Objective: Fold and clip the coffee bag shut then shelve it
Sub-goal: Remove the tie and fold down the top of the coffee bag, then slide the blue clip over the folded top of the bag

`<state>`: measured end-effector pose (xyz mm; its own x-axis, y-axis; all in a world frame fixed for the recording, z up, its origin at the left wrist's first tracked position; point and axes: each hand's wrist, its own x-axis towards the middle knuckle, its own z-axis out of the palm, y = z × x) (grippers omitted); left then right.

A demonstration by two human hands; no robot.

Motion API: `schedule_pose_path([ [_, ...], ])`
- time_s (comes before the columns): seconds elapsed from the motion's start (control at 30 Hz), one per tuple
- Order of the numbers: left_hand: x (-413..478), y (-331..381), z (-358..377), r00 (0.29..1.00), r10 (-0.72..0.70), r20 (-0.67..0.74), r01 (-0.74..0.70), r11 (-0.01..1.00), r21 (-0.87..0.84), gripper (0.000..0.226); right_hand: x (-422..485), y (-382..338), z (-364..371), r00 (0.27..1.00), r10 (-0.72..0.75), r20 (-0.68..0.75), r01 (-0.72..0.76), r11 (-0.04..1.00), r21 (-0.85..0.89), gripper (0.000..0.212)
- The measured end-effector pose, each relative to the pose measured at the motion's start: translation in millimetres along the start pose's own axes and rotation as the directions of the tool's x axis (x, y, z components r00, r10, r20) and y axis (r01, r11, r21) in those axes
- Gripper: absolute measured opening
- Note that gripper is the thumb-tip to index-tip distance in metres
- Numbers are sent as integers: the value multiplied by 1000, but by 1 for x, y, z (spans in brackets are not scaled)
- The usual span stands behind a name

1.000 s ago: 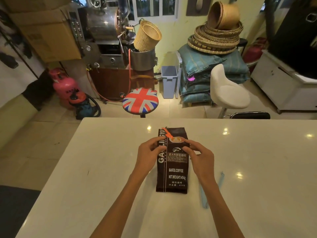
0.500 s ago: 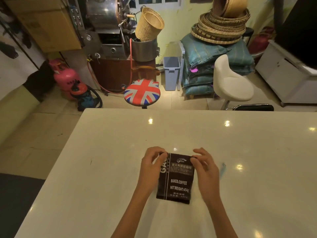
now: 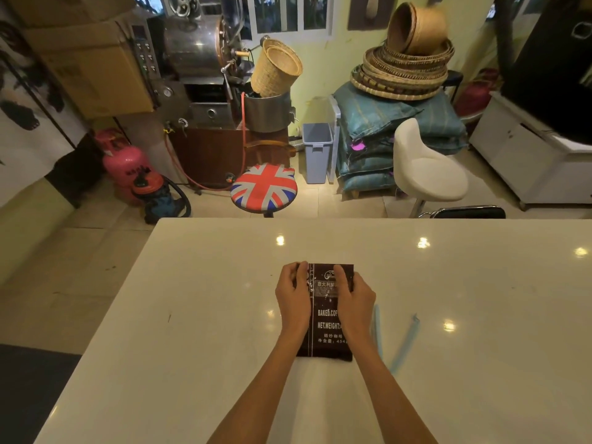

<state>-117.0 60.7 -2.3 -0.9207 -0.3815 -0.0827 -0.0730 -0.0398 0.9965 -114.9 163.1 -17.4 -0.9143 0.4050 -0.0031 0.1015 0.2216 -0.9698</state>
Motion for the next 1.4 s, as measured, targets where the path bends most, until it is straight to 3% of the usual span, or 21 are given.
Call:
schedule_pose_path([
  [0.13, -4, -13, -6, 980, -57, 192, 46, 997, 62, 24, 6, 3, 3, 997, 4, -78, -2, 1000, 15, 49],
  [0.3, -2, -21, -4, 997, 13, 72, -23, 990, 139, 30, 2, -2, 7, 998, 63, 15, -64, 993, 102, 45],
  [0.4, 3, -21, -2, 999, 36, -9, -35, 993, 113, 30, -8, 3, 7, 994, 36, 105, -39, 999, 25, 36],
  [0.47, 4, -22, -1, 998, 50, -34, -46, 993, 109, 31, -12, 7, 9, 997, 12, 78, -10, 1000, -22, 40],
  [0.83, 2, -27, -11, 994, -11, 108, -4, 991, 137, 34, -3, 16, 20, 991, 32, -129, -45, 994, -96, 54],
  [1.1, -1, -35, -10, 996, 8, 90, -23, 986, 167, 34, -1, 14, 16, 991, 111, -74, -112, 994, -13, 62],
  [1.23, 0, -36, -12, 993, 25, 119, -45, 984, 173, 34, -2, 6, -13, 996, 65, 63, -50, 975, -219, 46],
  [1.3, 0, -38, -12, 992, 25, 123, -46, 984, 170, 35, -12, 9, -45, 996, -46, -71, 8, 883, -469, 37],
  [1.4, 1, -41, -13, 992, 23, 124, -43, 985, 164, 33, -52, 25, -83, 973, -121, -197, -71, 655, -753, 47],
])
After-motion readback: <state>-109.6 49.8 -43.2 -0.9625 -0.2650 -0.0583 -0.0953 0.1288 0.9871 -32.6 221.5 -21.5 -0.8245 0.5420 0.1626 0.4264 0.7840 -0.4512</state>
